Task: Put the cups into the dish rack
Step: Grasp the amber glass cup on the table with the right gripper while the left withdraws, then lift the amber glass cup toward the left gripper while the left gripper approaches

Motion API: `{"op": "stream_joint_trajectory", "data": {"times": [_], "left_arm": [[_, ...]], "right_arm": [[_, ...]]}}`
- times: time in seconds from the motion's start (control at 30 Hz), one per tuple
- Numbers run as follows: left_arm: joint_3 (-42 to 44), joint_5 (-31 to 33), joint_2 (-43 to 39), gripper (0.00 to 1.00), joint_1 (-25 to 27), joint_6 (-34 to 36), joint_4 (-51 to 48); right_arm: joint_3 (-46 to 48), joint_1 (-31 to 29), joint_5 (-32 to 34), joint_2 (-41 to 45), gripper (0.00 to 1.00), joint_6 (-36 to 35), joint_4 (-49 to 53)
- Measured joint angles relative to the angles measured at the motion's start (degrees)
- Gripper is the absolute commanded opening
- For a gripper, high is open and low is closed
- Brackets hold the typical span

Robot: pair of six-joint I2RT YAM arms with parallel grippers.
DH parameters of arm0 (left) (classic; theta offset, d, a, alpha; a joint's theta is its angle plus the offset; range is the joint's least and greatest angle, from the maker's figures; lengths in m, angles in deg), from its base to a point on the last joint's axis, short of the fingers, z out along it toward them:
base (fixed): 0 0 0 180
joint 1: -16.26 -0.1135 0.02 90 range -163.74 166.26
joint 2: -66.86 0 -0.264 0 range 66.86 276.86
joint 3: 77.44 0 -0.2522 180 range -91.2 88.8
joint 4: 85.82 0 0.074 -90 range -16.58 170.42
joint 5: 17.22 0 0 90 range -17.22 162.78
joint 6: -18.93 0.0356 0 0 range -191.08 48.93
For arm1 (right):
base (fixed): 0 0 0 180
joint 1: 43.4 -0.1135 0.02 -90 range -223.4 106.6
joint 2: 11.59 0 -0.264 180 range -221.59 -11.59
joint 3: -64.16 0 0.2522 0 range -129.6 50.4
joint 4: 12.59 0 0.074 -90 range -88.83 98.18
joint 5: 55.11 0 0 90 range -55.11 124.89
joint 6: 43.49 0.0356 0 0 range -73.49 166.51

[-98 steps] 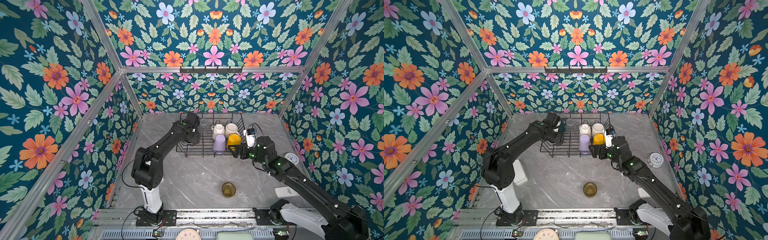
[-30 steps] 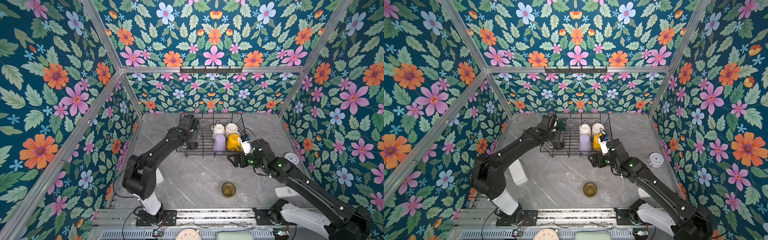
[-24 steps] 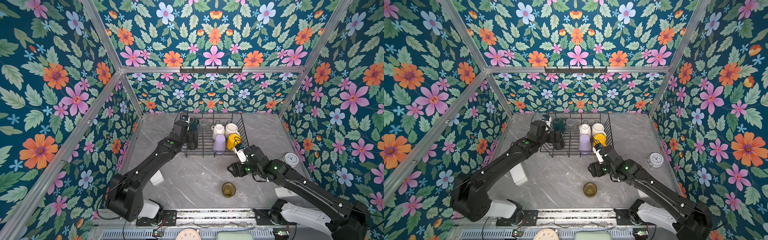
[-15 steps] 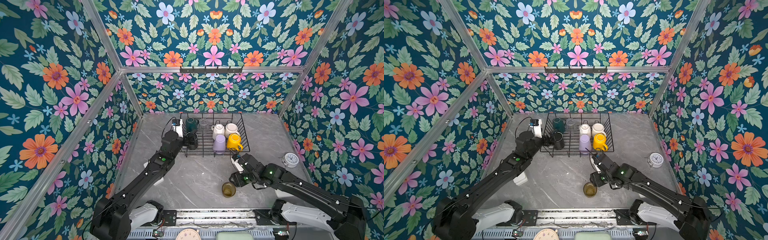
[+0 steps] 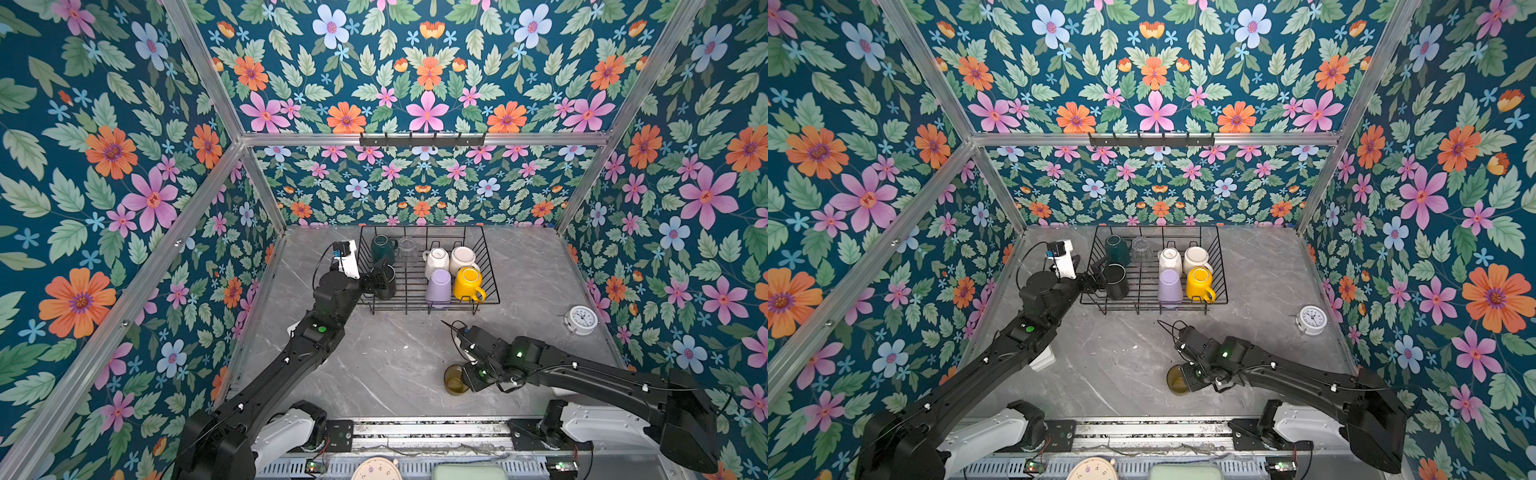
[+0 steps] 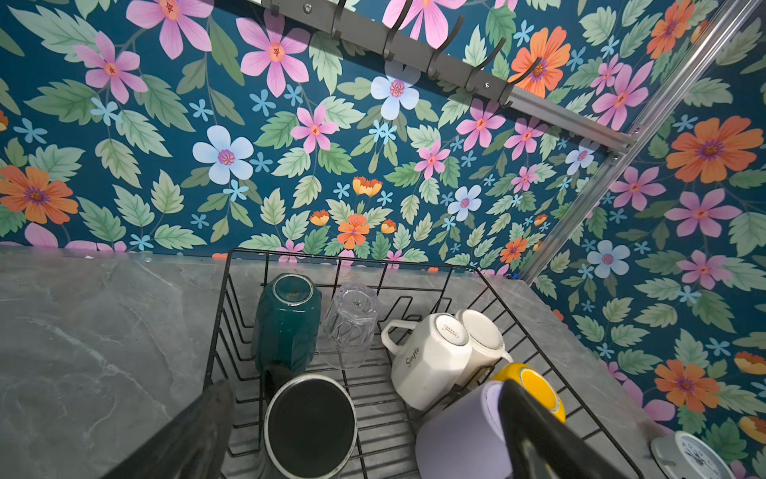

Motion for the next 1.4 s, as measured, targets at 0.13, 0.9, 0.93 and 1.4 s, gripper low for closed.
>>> {"op": "stream_joint_trajectory", "data": {"times": [0.13, 0.9, 0.93, 1.4], "left_arm": [[0.7, 0.2, -1.2, 1.0, 0.0, -0.2, 0.2], [5.2, -12.7, -4.2, 1.0, -0.9, -1.6, 6.6], [5.6, -15.7, -4.2, 1.0, -0.9, -1.6, 7.8], [6.2, -46.9, -3.1, 1.0, -0.9, -3.5, 18.5]], "right_arm": [[-0.7, -0.1, 1.6, -1.6, 0.1, 0.5, -0.5], [-5.1, 15.5, -7.8, 11.4, 0.0, -2.6, -4.2], [-5.1, 17.9, -9.8, 12.2, 0.0, -2.6, -5.4], [-0.2, 36.8, -36.5, 12.5, 0.0, 10.8, -35.6]]}}
